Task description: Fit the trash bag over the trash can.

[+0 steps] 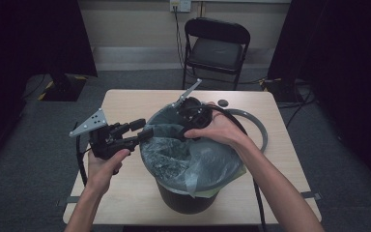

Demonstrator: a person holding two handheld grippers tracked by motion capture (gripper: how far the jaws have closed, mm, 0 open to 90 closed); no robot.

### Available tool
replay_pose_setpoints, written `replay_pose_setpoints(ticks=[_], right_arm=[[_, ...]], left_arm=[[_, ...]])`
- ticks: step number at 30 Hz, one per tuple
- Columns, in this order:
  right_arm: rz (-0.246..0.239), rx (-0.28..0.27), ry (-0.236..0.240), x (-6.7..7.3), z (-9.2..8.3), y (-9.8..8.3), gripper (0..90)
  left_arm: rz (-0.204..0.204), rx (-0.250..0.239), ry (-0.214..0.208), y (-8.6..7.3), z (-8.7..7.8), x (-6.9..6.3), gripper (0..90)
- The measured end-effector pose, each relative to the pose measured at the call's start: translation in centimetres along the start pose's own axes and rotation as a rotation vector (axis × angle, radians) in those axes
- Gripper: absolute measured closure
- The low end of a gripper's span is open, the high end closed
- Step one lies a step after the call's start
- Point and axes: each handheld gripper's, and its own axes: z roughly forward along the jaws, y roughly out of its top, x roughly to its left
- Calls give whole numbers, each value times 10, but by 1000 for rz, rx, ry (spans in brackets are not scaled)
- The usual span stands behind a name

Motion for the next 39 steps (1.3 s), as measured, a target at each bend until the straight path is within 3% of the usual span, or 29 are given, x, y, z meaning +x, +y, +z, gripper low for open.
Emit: replay_pose_setpoints(ticks=[3,6,11,12,14,16,19,21,24,29,33,35,37,39], right_arm=[[4,37,-10,0,5,0,348],[-30,98,-33,3,13,-1,324],[-82,130,-73,7,15,-1,331],[-99,120,-81,7,13,0,359],[-91,43,-77,9,3,2,351],[-90,-36,-51,9,-8,3,323],[-103,-108,-20,12,-21,3,318],[-110,-130,1,16,-26,3,337],[-171,-148,68,28,-25,3,318],[-245,-31,123,43,-9,-2,268],[-246,106,127,49,8,-4,250],[-273,176,103,55,18,-6,248],[-300,192,83,58,20,-7,251],[-277,138,72,56,14,-6,242]], left_arm=[[-1,0,0,0,0,0,488],[2,0,-1,0,0,0,485],[2,0,-2,0,0,0,482],[2,0,-3,0,0,0,482],[3,0,-4,0,0,0,482],[3,1,-5,0,0,1,484],[2,1,-5,0,0,1,487],[2,3,-4,0,0,1,487],[3,3,-2,0,-1,1,486],[5,4,1,0,0,1,486],[7,7,1,0,0,0,483],[10,11,5,1,0,0,481],[12,12,4,1,0,0,480],[12,11,5,1,0,0,480]])
